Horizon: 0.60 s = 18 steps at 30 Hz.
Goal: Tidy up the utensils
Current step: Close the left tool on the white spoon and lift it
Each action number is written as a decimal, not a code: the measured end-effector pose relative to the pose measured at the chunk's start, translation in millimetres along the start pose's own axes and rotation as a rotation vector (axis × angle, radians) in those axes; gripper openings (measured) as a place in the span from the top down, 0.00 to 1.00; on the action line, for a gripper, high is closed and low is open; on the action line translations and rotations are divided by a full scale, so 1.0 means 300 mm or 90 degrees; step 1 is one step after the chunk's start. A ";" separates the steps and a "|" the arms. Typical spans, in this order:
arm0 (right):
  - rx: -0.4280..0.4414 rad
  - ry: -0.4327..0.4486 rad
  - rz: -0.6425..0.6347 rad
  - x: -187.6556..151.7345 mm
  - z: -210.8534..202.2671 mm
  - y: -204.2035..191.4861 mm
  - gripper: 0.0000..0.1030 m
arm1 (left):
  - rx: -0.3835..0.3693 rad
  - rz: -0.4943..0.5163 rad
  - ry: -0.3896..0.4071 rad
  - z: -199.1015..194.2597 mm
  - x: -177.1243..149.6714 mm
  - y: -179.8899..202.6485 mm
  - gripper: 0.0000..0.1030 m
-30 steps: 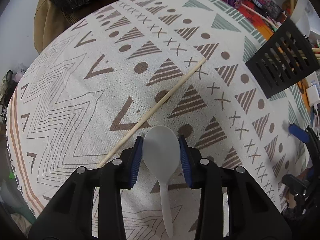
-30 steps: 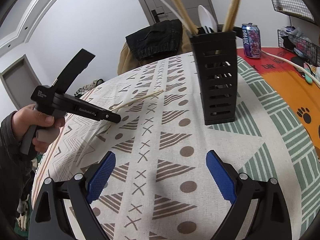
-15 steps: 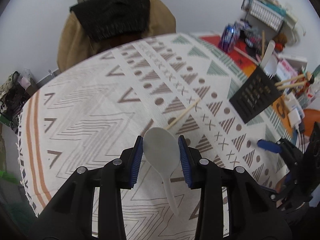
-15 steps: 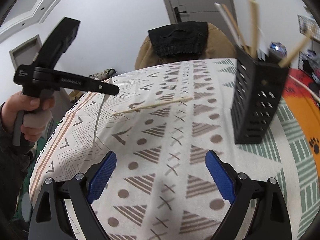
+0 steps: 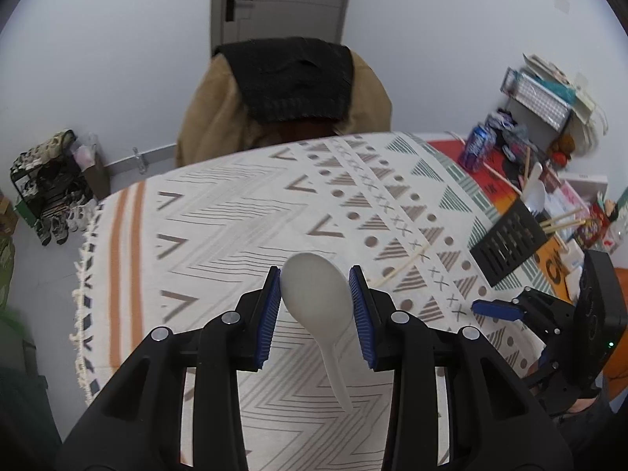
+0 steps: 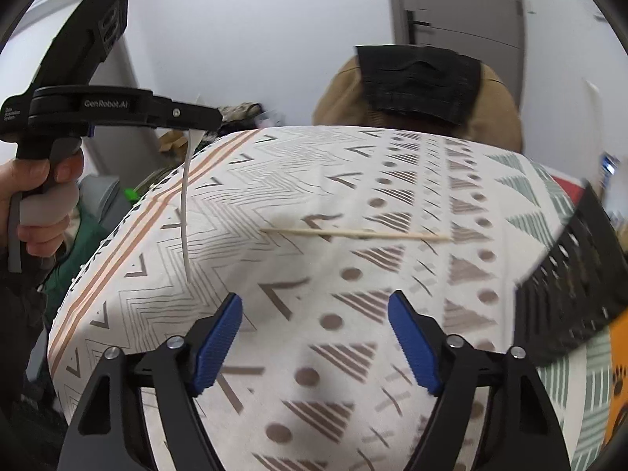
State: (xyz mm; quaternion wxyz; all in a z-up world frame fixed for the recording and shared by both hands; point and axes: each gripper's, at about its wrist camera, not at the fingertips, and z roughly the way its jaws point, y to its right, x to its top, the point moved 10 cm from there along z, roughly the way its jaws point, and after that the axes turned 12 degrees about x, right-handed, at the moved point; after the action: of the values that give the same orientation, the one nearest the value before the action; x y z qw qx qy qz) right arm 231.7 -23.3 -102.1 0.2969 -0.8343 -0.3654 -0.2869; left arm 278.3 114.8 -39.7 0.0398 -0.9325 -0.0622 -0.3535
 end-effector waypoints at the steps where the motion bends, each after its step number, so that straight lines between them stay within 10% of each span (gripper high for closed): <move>1: 0.007 -0.009 -0.009 0.012 0.018 -0.011 0.34 | 0.005 -0.006 0.005 -0.007 0.000 -0.018 0.66; 18: -0.040 -0.199 -0.262 0.113 0.361 -0.156 0.69 | 0.048 -0.103 0.053 -0.111 -0.036 -0.299 0.66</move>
State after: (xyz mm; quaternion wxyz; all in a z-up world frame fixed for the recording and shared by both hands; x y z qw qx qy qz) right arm 242.7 94.0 -136.5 0.1464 -0.7853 -0.5598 -0.2201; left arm 235.5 198.5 -19.5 0.0486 -0.9069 -0.1486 -0.3913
